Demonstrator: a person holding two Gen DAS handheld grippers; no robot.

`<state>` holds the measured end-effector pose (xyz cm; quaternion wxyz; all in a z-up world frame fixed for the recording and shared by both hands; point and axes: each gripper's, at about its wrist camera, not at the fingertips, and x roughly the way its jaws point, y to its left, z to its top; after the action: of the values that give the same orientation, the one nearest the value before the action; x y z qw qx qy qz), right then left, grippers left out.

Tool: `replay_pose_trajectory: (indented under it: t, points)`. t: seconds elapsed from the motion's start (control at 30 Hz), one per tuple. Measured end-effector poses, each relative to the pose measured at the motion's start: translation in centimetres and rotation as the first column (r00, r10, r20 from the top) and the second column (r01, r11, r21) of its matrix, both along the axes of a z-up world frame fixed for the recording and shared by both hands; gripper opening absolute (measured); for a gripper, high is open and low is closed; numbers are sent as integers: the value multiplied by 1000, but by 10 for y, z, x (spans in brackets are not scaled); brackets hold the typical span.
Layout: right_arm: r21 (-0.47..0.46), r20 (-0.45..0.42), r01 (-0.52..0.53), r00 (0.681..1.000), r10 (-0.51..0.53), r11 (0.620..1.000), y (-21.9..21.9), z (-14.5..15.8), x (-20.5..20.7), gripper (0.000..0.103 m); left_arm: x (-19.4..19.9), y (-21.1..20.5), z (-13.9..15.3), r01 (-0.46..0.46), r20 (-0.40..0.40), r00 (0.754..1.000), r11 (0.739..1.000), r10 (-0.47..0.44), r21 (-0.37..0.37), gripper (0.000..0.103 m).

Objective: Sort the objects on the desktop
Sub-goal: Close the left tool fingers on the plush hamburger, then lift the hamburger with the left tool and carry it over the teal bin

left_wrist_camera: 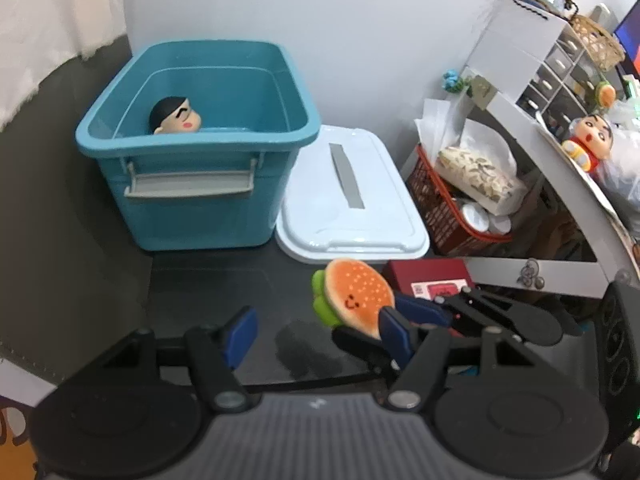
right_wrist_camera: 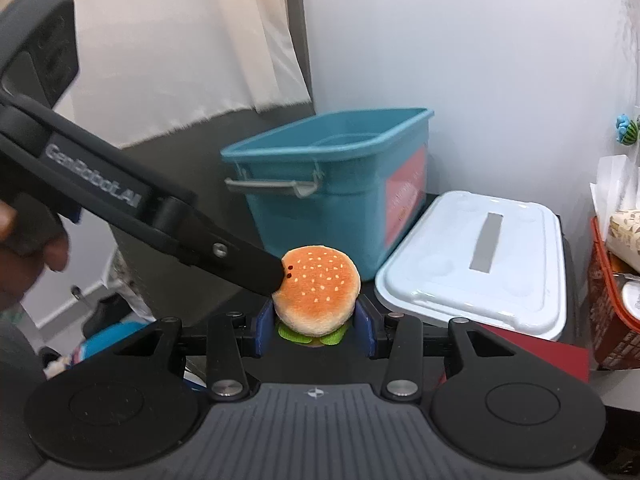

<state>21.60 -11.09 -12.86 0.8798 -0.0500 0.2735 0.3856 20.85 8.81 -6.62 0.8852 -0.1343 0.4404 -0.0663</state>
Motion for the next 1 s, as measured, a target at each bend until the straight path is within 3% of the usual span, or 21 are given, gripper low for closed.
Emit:
replay_pose_trajectory:
  t: [0.17, 0.6, 1.0]
  points:
    - [58, 11, -27, 1000, 26, 998, -5, 8, -3, 45, 0, 3, 2, -38, 20, 999, 999, 38, -21, 64]
    - [161, -18, -68, 997, 72, 985, -11, 11, -4, 45, 0, 15, -4, -42, 21, 999, 973, 48, -229, 46]
    - [178, 7, -86, 996, 86, 980, -19, 12, -16, 47, -10, 8, 1, -33, 43, 998, 973, 44, -229, 41]
